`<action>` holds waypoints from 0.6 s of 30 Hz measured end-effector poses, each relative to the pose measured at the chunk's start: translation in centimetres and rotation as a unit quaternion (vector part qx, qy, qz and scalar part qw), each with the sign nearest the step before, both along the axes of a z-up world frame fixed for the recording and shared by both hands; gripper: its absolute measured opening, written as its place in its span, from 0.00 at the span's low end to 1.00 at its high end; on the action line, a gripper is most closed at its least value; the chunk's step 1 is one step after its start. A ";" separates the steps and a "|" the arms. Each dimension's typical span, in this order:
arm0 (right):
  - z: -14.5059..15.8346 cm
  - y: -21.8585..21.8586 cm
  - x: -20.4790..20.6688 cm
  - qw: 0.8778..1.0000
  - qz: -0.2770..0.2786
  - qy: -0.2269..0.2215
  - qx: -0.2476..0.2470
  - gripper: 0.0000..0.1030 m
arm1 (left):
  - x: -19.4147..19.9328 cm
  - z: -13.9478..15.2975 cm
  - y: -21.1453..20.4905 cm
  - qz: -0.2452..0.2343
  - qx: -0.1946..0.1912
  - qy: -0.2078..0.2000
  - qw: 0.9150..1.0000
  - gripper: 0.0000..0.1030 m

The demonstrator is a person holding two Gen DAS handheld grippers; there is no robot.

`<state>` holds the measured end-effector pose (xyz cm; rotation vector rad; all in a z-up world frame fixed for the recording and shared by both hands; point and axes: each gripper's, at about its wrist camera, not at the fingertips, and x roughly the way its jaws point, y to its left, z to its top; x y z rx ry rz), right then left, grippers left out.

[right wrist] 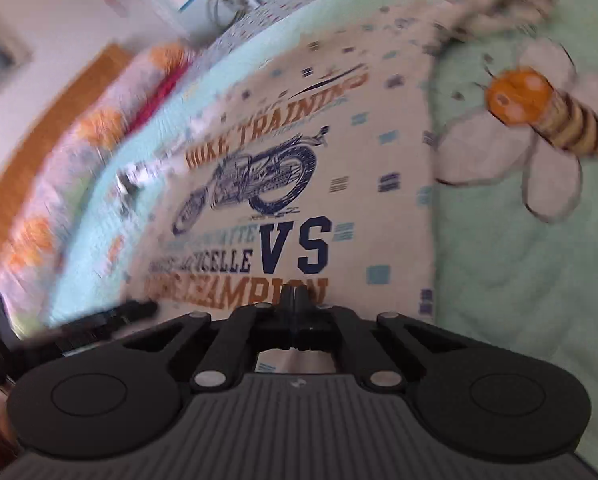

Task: Fold clothes
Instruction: 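Open both grippers and release the hem, hovering over the shirt front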

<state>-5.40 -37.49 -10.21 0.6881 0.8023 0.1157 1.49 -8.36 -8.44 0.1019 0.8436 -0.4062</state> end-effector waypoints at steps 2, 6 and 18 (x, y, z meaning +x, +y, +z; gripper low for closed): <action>1.2 0.3 -0.5 1.000 0.001 -0.010 -0.020 0.08 | -0.2 1.0 -0.1 -0.008 -0.020 0.001 1.000 0.58; 2.8 1.1 1.5 0.998 0.034 -0.050 0.021 0.11 | 0.8 1.8 -2.0 -0.038 -0.058 0.013 0.997 0.60; 1.3 1.5 6.9 0.999 0.034 -0.033 0.008 0.20 | 3.8 1.5 -1.2 0.007 -0.120 0.048 0.992 0.54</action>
